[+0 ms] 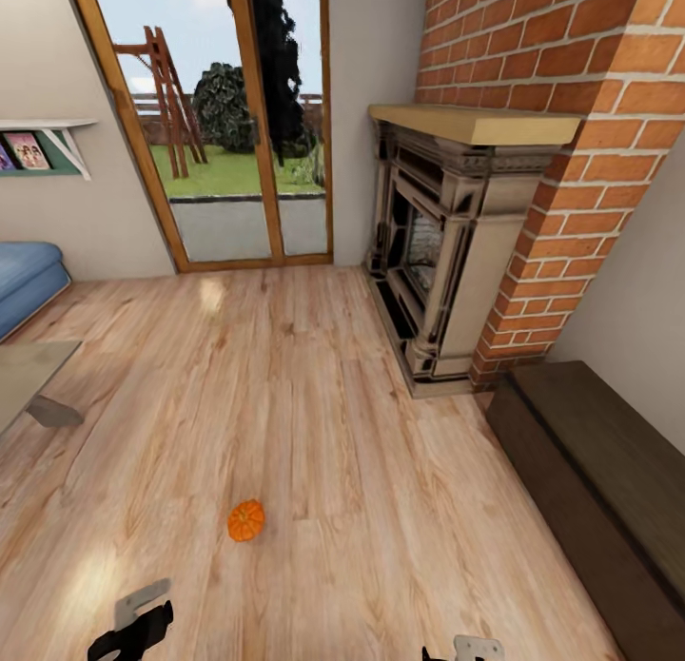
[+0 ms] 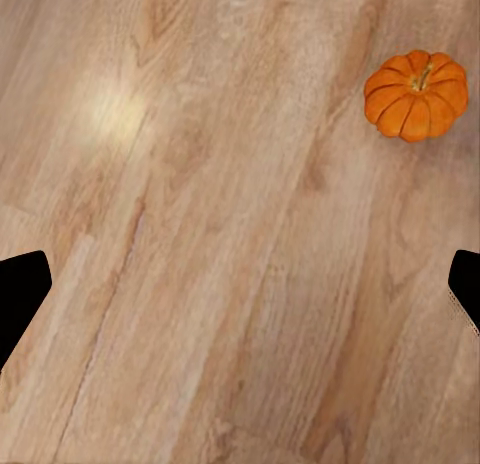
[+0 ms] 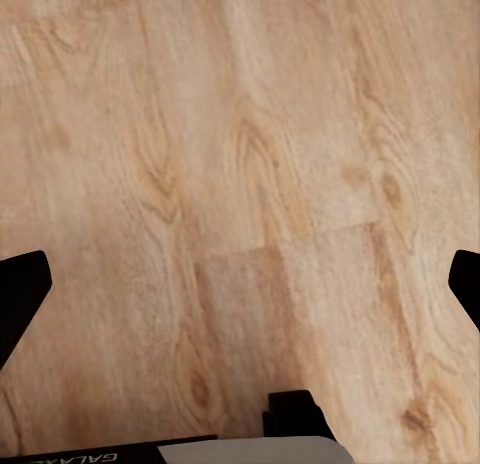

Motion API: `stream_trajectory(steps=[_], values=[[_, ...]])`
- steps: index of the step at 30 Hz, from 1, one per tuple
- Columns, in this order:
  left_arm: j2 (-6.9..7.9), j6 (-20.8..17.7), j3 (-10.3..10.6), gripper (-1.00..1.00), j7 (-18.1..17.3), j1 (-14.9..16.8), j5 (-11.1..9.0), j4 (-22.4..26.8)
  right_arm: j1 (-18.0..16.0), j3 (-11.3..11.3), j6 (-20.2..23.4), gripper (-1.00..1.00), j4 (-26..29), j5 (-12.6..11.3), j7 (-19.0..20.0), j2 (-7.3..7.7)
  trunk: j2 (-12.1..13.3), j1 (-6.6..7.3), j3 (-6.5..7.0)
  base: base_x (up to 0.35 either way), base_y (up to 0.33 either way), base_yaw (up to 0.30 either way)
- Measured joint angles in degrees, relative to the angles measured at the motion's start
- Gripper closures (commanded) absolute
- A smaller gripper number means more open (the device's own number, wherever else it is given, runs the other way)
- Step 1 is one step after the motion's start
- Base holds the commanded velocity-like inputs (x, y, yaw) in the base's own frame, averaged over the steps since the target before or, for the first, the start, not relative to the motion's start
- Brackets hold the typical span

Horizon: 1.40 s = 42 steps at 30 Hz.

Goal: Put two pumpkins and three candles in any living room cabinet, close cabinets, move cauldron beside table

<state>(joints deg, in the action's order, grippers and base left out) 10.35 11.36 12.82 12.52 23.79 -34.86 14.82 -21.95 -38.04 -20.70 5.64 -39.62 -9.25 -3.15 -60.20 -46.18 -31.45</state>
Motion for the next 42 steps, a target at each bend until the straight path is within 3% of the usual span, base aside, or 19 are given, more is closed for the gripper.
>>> stream_trajectory(steps=[28,42], values=[[-0.01,0.0,0.0,-1.00,0.0,0.0,0.0,0.0,0.0,0.1,-0.1,-1.00,0.0,-0.1,0.0,0.06,0.0,-0.01,0.00,0.274,0.168,0.000],[-0.02,0.0,0.0,-1.00,-0.2,0.0,0.1,0.0,0.0,0.1,-0.1,-1.00,0.0,-0.1,0.0,0.07,0.0,-0.03,0.00,0.034,0.013,-0.174]])
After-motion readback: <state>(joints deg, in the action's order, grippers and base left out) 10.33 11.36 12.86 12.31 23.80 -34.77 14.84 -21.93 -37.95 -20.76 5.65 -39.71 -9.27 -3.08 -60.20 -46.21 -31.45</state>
